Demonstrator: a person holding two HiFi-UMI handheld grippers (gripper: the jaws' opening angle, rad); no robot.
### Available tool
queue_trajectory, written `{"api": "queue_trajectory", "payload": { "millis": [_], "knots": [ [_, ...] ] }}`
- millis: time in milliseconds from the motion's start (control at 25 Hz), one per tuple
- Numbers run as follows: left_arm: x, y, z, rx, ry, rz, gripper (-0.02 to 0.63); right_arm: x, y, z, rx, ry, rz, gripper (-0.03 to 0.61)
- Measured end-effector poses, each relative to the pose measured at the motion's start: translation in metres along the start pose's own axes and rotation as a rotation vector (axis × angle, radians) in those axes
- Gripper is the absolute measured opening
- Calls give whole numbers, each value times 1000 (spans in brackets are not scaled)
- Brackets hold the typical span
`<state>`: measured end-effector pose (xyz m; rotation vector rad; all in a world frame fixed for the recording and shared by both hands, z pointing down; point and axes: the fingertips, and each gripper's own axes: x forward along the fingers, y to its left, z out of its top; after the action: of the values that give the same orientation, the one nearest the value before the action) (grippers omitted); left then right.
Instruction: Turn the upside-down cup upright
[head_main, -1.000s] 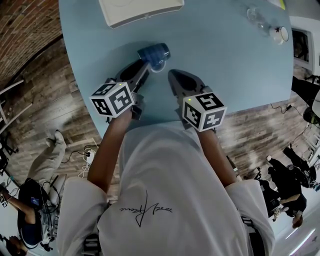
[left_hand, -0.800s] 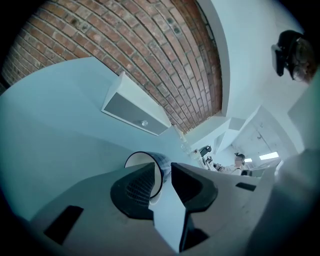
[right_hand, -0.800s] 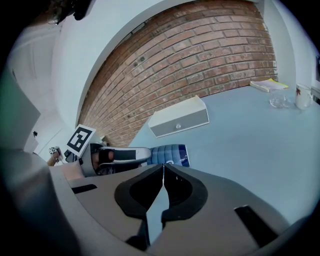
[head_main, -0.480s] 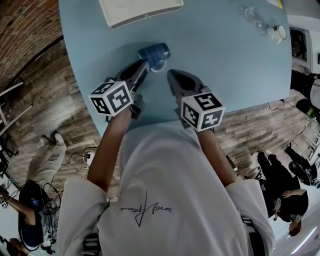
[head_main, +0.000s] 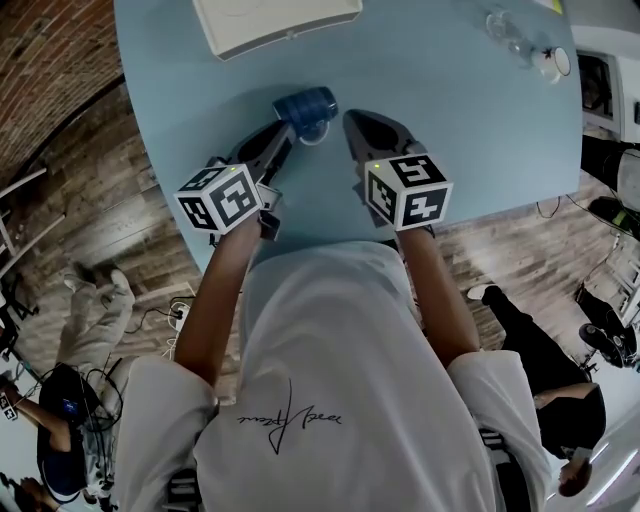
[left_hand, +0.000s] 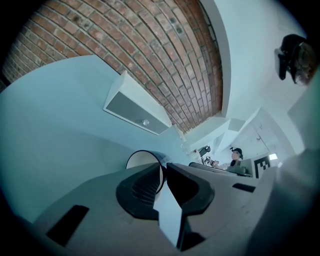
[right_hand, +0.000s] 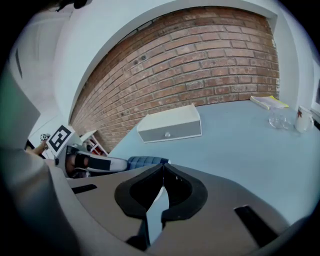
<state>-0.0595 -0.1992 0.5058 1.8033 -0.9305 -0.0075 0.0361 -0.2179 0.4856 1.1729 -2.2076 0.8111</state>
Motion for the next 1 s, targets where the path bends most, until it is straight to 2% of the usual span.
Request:
{"api": "queue_trajectory", "payload": {
  "millis": [360,1000],
  "knots": [
    [-2,0,1,-4,1,-2,47,36,-10,4,-64,43,-7,21],
    [-1,-5,7,4,-13,-16,37,33,-7,-10,-2,44,-6,21]
  ]
}}
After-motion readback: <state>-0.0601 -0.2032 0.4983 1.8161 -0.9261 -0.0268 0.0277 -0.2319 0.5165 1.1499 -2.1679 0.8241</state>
